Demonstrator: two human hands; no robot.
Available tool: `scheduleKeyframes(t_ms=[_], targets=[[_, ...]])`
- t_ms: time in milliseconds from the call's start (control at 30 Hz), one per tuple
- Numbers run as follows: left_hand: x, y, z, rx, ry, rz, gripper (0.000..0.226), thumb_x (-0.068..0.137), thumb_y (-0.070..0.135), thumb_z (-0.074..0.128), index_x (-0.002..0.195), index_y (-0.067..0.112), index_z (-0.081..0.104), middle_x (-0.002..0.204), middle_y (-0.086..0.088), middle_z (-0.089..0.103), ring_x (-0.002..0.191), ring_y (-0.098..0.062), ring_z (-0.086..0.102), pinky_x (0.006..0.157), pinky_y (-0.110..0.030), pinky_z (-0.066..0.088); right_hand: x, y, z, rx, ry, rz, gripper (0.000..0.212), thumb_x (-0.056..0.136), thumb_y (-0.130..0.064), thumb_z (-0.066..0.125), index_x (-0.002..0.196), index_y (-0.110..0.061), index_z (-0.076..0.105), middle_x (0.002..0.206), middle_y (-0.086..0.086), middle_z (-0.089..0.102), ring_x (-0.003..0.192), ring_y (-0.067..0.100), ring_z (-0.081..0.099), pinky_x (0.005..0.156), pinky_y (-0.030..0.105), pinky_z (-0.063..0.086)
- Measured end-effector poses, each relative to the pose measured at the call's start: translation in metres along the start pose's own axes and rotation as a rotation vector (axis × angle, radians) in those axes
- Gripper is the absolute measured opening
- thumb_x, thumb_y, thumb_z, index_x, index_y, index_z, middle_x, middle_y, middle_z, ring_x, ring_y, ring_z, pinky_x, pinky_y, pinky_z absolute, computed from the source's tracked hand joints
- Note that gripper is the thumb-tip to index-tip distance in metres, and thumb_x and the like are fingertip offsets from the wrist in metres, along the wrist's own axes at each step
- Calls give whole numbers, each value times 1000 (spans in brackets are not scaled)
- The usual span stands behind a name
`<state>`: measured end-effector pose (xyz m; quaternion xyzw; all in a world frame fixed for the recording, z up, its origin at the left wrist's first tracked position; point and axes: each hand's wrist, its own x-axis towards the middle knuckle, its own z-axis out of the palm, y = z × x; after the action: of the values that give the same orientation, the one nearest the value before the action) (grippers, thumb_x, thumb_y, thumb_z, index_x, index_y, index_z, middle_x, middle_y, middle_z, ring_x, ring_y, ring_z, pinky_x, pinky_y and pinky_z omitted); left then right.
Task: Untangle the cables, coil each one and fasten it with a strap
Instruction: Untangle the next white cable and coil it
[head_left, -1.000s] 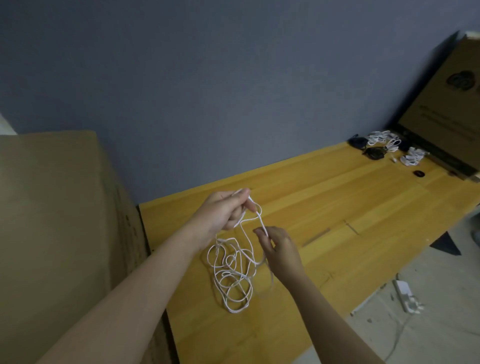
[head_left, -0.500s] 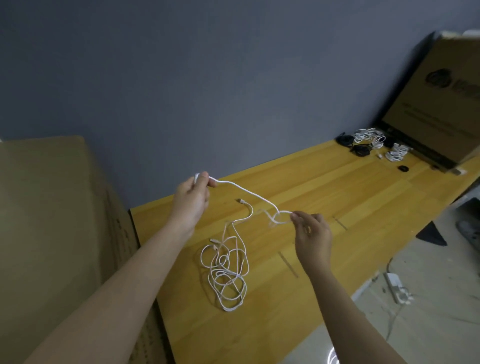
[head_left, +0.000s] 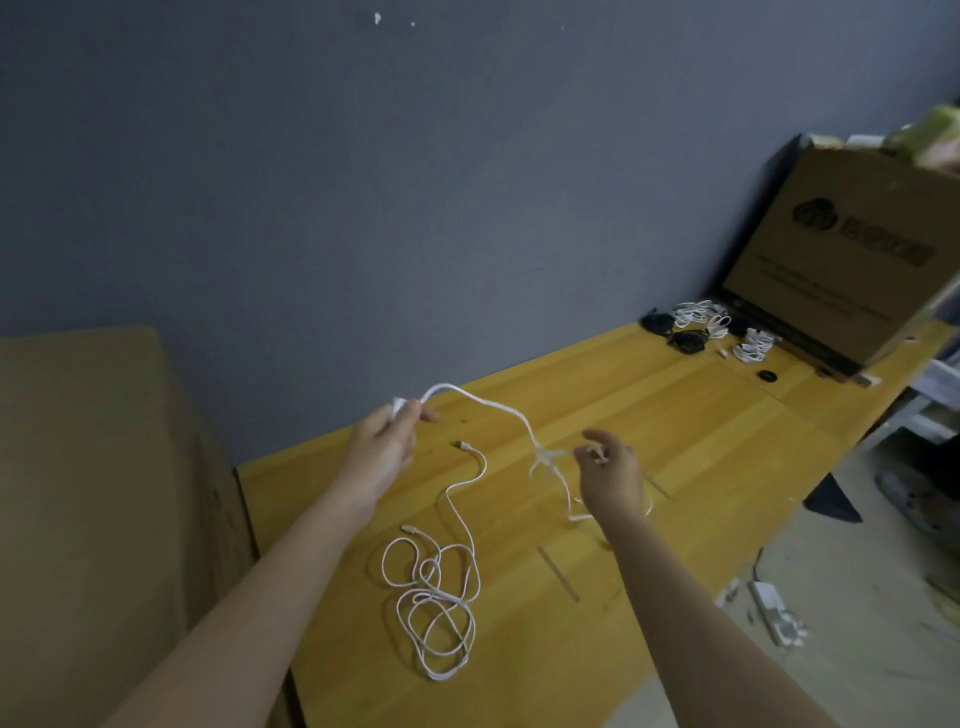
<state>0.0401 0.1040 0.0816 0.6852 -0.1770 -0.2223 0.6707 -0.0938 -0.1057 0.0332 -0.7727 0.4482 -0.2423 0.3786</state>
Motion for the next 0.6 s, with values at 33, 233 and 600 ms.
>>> scheduleKeyframes(t_ms=[33,233,600], targets=[[-1,0,3,38,-61,-4,31,103,25,40,88,14,65,47,13,30,42,-4,24,43,-19,20,-2,2,8,-89,-20,-43,30,93,-18,57,123,-13,61,121,16,51,112,34,53,98,43,41],[-8,-2,20,149,-281,1,29,103,24,41,90,10,63,52,7,31,40,-6,30,43,-15,28,-44,-13,67,85,-470,-406,43,90,-19,57,132,-20,52,125,-8,53,117,3,46,103,26,33],[-12,6,14,-93,-447,-121,34,100,31,38,85,8,58,51,7,25,39,-6,22,41,-18,25,-47,-30,96,268,-229,-504,26,96,-18,38,102,-17,63,81,-11,61,70,4,51,61,20,37]])
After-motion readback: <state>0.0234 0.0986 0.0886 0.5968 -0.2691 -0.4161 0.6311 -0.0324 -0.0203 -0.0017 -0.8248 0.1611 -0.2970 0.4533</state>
